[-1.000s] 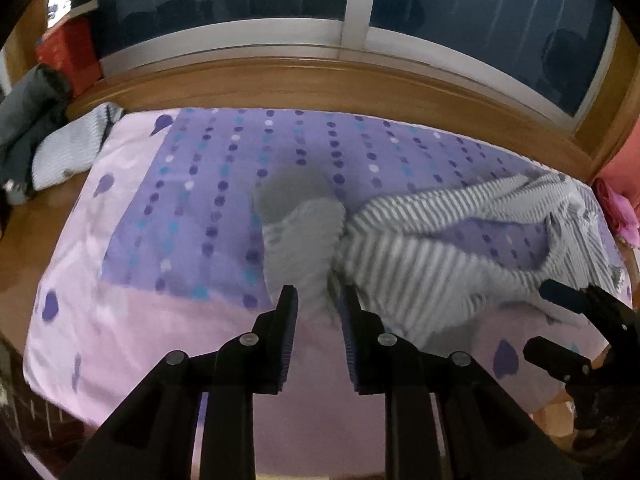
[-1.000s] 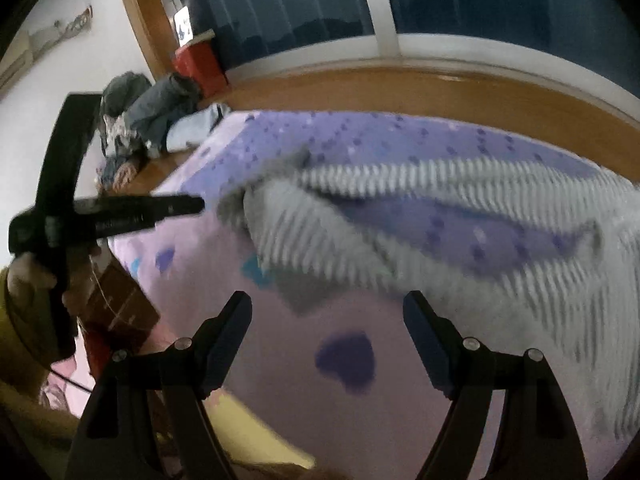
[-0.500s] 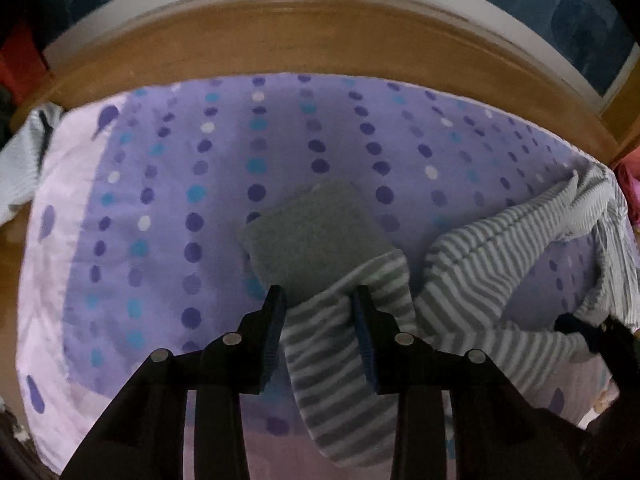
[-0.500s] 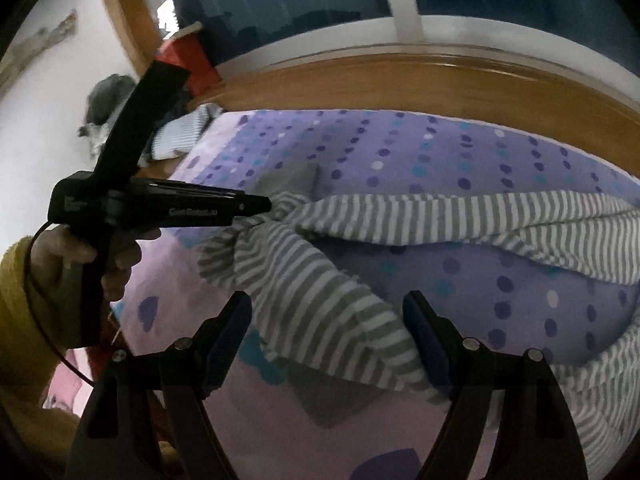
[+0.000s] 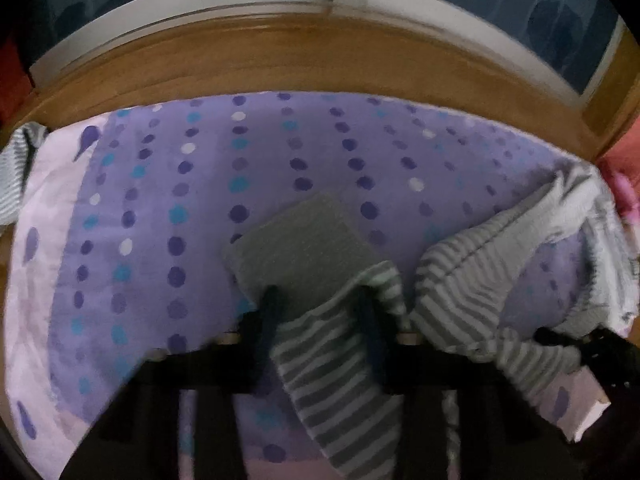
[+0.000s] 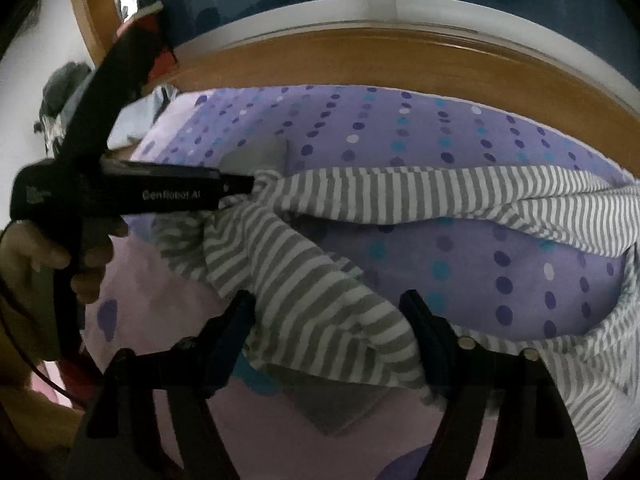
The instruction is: Fold clothes
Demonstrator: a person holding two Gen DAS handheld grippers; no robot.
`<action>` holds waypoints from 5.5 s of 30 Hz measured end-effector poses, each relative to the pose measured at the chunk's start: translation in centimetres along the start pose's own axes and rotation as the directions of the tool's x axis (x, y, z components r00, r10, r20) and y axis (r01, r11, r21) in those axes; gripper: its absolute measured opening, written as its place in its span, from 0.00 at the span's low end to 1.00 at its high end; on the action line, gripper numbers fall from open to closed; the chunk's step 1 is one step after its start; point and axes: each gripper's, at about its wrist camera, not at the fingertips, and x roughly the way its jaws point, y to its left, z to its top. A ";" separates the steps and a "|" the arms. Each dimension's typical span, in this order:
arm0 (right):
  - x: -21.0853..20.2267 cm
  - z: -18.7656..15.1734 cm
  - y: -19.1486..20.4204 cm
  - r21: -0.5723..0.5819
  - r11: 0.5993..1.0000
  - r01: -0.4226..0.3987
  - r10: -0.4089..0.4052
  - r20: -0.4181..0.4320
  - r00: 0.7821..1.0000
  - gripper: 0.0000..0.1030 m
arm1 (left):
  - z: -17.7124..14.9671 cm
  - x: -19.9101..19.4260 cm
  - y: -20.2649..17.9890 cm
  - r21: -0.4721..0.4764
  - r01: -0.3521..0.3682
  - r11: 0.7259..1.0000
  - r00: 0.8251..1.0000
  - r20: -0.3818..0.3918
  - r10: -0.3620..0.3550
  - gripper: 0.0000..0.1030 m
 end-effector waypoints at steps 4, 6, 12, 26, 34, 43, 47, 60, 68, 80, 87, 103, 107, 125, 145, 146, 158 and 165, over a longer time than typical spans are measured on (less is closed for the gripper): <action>-0.6 -0.2 0.3 0.001 1.000 0.018 -0.018 0.018 1.000 0.35 | -0.9 -2.4 1.0 -0.022 0.046 0.999 0.998 0.054 -0.045 0.05; -1.5 -0.2 0.1 0.022 0.999 0.027 -0.028 0.043 0.999 0.21 | -1.5 -4.9 1.8 -0.013 0.052 0.999 0.993 0.105 -0.050 0.05; -7.0 -1.4 0.0 0.055 0.998 -0.001 -0.008 0.159 0.987 0.18 | -4.7 -9.9 5.9 -0.063 0.044 0.997 0.984 0.175 -0.032 0.05; -6.3 -8.3 1.5 0.048 0.998 0.047 -0.046 -0.029 0.999 0.25 | -10.8 -8.5 10.1 -0.114 0.140 0.984 0.990 0.033 -0.137 0.26; -8.9 -7.0 4.1 0.001 0.998 0.059 -0.059 0.025 0.998 0.38 | -6.8 -6.6 7.7 0.088 0.072 0.993 0.997 0.006 -0.073 0.37; -6.2 -2.4 5.9 -0.040 0.999 0.014 -0.012 0.032 0.999 0.52 | -4.9 -4.6 6.2 0.142 0.105 0.984 0.994 -0.031 -0.101 0.37; -2.1 1.6 2.9 0.040 0.999 0.032 -0.030 -0.041 0.999 0.52 | -4.9 -4.0 5.5 0.144 0.082 0.986 0.996 -0.041 -0.077 0.37; 6.5 7.3 3.9 -0.100 0.988 -0.119 0.094 -0.219 0.971 0.10 | -5.8 -3.7 5.4 0.066 0.047 0.997 0.999 -0.006 -0.046 0.39; 5.6 16.0 5.3 -0.180 0.981 -0.078 0.074 -0.030 0.997 0.04 | -6.6 -3.9 5.9 0.026 0.052 0.998 0.999 0.015 -0.052 0.39; 9.6 18.6 5.1 -0.202 0.965 -0.168 0.142 -0.136 0.981 0.09 | -6.3 -4.9 6.8 -0.025 -0.008 1.000 1.000 0.000 0.008 0.39; 6.4 13.1 0.8 -0.065 0.989 -0.134 0.121 -0.181 0.976 0.52 | -5.4 -4.5 8.9 -0.103 0.002 0.995 1.000 0.004 -0.001 0.39; 8.9 13.3 6.3 -0.172 0.966 -0.190 0.160 -0.178 0.971 0.15 | -6.6 -4.7 8.9 -0.131 -0.010 0.991 1.000 -0.014 0.008 0.39; 9.5 17.6 9.0 -0.199 0.959 -0.202 0.186 -0.097 0.978 0.16 | -6.5 -5.0 8.9 -0.130 -0.023 0.991 1.000 -0.010 0.021 0.39; 1.5 5.0 2.1 -0.069 0.941 -0.332 0.304 -0.264 0.915 0.62 | -3.2 -2.9 6.3 0.073 0.070 0.995 0.995 -0.076 -0.065 0.39; 0.9 2.0 4.1 0.087 0.993 -0.078 0.092 -0.170 0.981 0.07 | 0.2 -4.4 5.7 0.203 0.328 0.922 0.944 -0.024 -0.330 0.08; -0.3 2.9 3.8 0.095 0.994 -0.050 0.061 -0.123 0.990 0.07 | 1.1 -5.9 5.7 0.231 0.326 0.917 0.940 0.026 -0.340 0.08; -8.6 3.0 16.2 -0.156 0.968 0.199 -0.143 0.313 0.939 0.07 | -0.1 -15.6 8.9 0.414 0.101 0.905 0.888 0.372 -0.269 0.09; 1.0 -3.9 20.4 -0.177 0.980 0.091 -0.097 -0.025 0.995 0.11 | -7.8 -10.2 12.8 0.343 0.128 0.931 0.972 0.142 -0.186 0.14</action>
